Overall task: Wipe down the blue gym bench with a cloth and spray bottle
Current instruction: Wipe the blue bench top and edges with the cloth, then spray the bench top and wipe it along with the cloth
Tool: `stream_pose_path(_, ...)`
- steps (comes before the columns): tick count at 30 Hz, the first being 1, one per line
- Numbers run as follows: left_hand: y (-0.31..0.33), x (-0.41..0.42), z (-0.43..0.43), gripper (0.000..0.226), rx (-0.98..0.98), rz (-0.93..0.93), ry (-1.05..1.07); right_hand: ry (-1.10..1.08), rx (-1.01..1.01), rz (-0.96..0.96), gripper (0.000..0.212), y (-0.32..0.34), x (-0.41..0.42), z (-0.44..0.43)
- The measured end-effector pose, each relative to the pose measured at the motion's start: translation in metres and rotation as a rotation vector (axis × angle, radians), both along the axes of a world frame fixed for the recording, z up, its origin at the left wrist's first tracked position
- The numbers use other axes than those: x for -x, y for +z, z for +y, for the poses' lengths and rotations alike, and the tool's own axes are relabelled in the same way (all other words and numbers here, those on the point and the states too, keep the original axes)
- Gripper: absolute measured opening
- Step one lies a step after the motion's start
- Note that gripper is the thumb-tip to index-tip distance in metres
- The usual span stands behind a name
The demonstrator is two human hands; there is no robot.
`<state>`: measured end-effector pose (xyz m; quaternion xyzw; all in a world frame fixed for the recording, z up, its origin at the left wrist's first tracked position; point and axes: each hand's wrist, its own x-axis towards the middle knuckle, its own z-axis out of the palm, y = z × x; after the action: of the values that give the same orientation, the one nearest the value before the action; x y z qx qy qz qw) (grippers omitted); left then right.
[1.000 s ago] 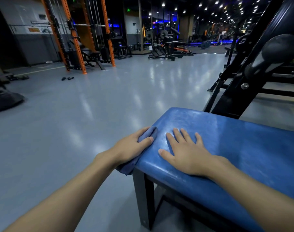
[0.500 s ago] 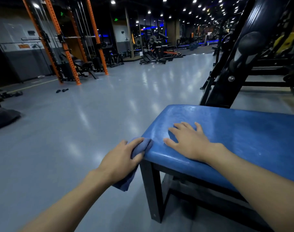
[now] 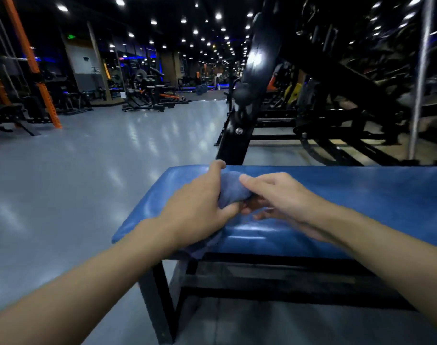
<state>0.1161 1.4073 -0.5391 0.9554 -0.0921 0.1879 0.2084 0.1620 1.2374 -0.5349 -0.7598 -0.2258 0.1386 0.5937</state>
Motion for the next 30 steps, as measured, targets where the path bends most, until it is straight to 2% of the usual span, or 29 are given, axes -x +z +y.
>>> stream_pose_path(3, 0.005, -0.037, -0.06, 0.08, -0.005, 0.069, -0.168, -0.094, -0.151, 0.121, 0.023, -0.008, -0.017, -0.06)
stream_pose_path(5, -0.004, -0.07, -0.101, 0.09, 0.063, 0.143, -0.278, -0.2, -0.231, 0.144, 0.014, -0.017, -0.033, -0.099)
stream_pose_path(8, -0.015, -0.127, -0.159, 0.107, 0.21, 0.248, -0.397, -0.4, -0.209, 0.074, 0.012, -0.028, -0.069, -0.161)
stream_pose_path(10, -0.013, -0.166, -0.194, 0.108, 0.311, 0.311, -0.43, -0.496, -0.206, 0.063, 0.016, -0.027, -0.091, -0.201)
stream_pose_path(13, 0.0, -0.213, -0.243, 0.114, 0.411, 0.512, -0.497, -0.575, -0.187, 0.057, 0.011, -0.01, -0.106, -0.255)
stream_pose_path(15, 0.016, -0.228, -0.282, 0.104, 0.444, 0.661, -0.587, -0.646, -0.073, -0.016, 0.007, 0.012, -0.104, -0.295)
stream_pose_path(16, 0.027, -0.229, -0.304, 0.089, 0.448, 0.697, -0.634, -0.686, -0.023, -0.047, 0.007, 0.025, -0.1, -0.314)
stream_pose_path(19, 0.078, -0.218, -0.38, 0.037, 0.45, 0.707, -0.756, -0.834, 0.012, -0.034, 0.005, 0.082, -0.074, -0.375)
stream_pose_path(21, 0.124, -0.204, -0.433, 0.024, 0.457, 0.725, -0.842, -0.922, 0.031, -0.008, 0.007, 0.133, -0.05, -0.418)
stream_pose_path(24, 0.208, -0.176, -0.518, 0.032, 0.471, 0.739, -0.969, -1.041, 0.059, 0.036, 0.018, 0.219, 0.001, -0.487)
stream_pose_path(28, 0.328, -0.116, -0.64, 0.045, 0.317, 0.712, -1.171, -1.196, -0.07, 0.176, 0.03, 0.334, 0.084, -0.579)
stream_pose_path(30, 0.381, -0.085, -0.704, 0.046, 0.264, 0.717, -1.245, -1.297, -0.106, 0.185, 0.031, 0.384, 0.124, -0.627)
